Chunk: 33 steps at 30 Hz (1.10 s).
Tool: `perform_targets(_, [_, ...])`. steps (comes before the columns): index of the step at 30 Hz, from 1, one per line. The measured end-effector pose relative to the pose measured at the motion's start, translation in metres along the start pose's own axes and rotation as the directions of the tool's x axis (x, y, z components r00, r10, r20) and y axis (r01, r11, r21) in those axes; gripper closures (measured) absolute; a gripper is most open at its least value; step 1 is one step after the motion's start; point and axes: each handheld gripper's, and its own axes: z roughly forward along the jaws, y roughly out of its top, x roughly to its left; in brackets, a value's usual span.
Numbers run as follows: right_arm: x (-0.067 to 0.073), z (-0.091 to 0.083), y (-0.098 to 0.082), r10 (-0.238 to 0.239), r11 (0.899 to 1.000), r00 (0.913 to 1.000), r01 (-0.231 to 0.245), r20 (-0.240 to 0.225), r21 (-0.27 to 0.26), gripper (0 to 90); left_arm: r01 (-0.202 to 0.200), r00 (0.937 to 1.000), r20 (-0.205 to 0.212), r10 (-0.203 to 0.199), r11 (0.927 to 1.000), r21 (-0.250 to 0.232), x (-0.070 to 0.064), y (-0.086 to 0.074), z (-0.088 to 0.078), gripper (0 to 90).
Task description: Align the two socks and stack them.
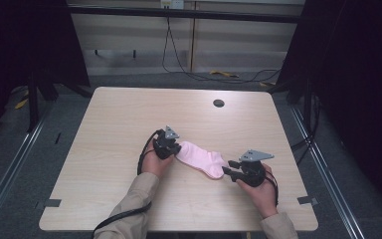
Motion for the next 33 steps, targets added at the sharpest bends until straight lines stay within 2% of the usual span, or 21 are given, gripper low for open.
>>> perform_targets(5, [0.013, 0.001, 0.002, -0.025, 1.000, 0.9994, 0.025, -0.024, -0.002, 61.9, 0.058, 0.9972, 0.045, -0.060, 0.9974, 0.043, -0.010, -0.003, -0.010, 89.1])
perform_targets(6, [0.015, 0.001, 0.001, -0.028, 1.000, 0.9992, 0.028, -0.030, -0.005, 62.0, 0.056, 0.9971, 0.050, -0.058, 0.9974, 0.047, -0.013, -0.003, -0.013, 89.3])
perform_targets(10, [0.024, 0.003, -0.001, -0.044, 0.999, 0.9979, 0.044, -0.048, 0.007, 67.0, 0.055, 0.9970, 0.053, -0.056, 0.9982, 0.025, -0.019, -0.005, -0.022, 89.3])
perform_targets(15, [0.026, 0.009, -0.006, -0.049, 0.996, 0.9960, 0.054, -0.075, 0.070, 86.0, 0.078, 0.9956, 0.051, -0.078, 0.9969, 0.011, -0.018, -0.003, -0.022, 89.3])
perform_targets(20, [0.024, 0.010, -0.006, -0.047, 0.996, 0.9960, 0.053, -0.075, 0.075, 88.8, 0.101, 0.9936, 0.051, -0.101, 0.9947, -0.014, -0.014, -0.002, -0.020, 89.3])
perform_targets(25, [0.025, 0.010, -0.007, -0.048, 0.996, 0.9961, 0.054, -0.074, 0.070, 89.8, 0.083, 0.9964, 0.019, -0.082, 0.9959, -0.035, -0.012, 0.005, -0.016, 89.4])
perform_targets(27, [0.026, 0.010, -0.007, -0.055, 0.996, 0.9958, 0.061, -0.074, 0.071, 89.9, 0.083, 0.9966, 0.007, -0.083, 0.9962, -0.028, -0.011, 0.005, -0.012, 89.3])
perform_targets(29, [0.026, 0.010, -0.007, -0.060, 0.995, 0.9957, 0.065, -0.071, 0.071, 89.9, 0.084, 0.9963, 0.018, -0.084, 0.9964, -0.010, -0.011, 0.003, -0.006, 89.2])
perform_targets(30, [0.026, 0.010, -0.007, -0.062, 0.995, 0.9956, 0.067, -0.071, 0.069, 89.9, 0.083, 0.9965, 0.010, -0.083, 0.9965, -0.004, -0.010, 0.001, -0.003, 89.0])
perform_targets(32, [0.027, 0.010, -0.008, -0.066, 0.995, 0.9954, 0.071, -0.070, 0.070, 89.9, 0.090, 0.9960, 0.010, -0.089, 0.9956, -0.026, -0.009, -0.001, 0.001, 88.9])
perform_targets(33, [0.027, 0.010, -0.008, -0.068, 0.995, 0.9954, 0.073, -0.068, 0.066, 89.9, 0.074, 0.9972, -0.003, -0.074, 0.9968, -0.030, -0.010, -0.001, 0.002, 86.7])
